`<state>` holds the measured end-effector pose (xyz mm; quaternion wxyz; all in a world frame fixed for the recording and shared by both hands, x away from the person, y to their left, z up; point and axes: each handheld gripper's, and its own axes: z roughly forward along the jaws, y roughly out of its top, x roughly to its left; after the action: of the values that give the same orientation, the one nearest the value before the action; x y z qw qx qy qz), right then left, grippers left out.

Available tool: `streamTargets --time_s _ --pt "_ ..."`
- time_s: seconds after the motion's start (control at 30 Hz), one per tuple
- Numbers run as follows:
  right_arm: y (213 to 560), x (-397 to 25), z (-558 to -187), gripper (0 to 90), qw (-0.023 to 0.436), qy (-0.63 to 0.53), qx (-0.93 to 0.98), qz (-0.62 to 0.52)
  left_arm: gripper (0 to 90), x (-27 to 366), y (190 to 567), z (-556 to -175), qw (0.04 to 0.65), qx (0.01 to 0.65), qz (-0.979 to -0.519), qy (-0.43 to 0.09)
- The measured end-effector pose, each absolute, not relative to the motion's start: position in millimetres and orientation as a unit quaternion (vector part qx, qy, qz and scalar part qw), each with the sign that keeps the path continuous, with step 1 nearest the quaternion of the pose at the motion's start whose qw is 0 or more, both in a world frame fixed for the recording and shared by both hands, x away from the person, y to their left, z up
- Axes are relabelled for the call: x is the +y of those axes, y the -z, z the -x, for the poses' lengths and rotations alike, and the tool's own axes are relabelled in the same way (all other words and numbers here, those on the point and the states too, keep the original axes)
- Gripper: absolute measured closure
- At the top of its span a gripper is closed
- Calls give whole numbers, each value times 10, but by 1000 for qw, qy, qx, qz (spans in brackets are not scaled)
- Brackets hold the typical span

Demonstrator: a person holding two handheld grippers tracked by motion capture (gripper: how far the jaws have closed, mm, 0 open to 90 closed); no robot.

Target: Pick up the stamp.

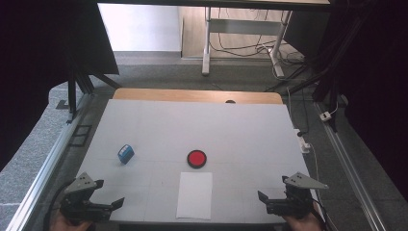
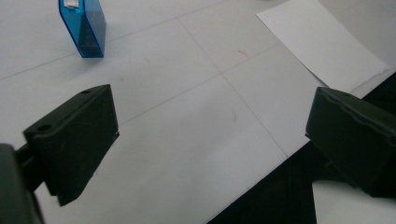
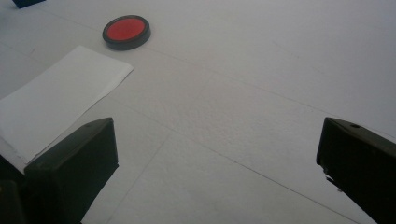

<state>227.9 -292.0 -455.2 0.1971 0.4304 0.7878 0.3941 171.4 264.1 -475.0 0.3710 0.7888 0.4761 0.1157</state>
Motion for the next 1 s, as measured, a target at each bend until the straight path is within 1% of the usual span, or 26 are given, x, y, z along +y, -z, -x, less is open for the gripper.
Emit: streamTargets --time_s 0.07,0.2,0.47,0.63,1.0 --pt "4557 -2906 -2294 0 190 -392 794 -425 27 2628 4751 -1715 365 472 -794 -116" --pt "4560 -2865 -2293 0 192 -382 802 -416 2 2621 4739 -1692 364 473 -792 -128" --pt "4559 -2883 -2312 0 180 -385 804 -417 0 2607 4735 -1691 349 483 -790 -146" --pt "4559 -2888 -2311 0 179 -387 803 -417 0 2600 4745 -1704 338 490 -791 -142" --pt "4561 -2869 -2308 0 177 -384 810 -406 0 2629 4751 -1720 345 499 -784 -131"
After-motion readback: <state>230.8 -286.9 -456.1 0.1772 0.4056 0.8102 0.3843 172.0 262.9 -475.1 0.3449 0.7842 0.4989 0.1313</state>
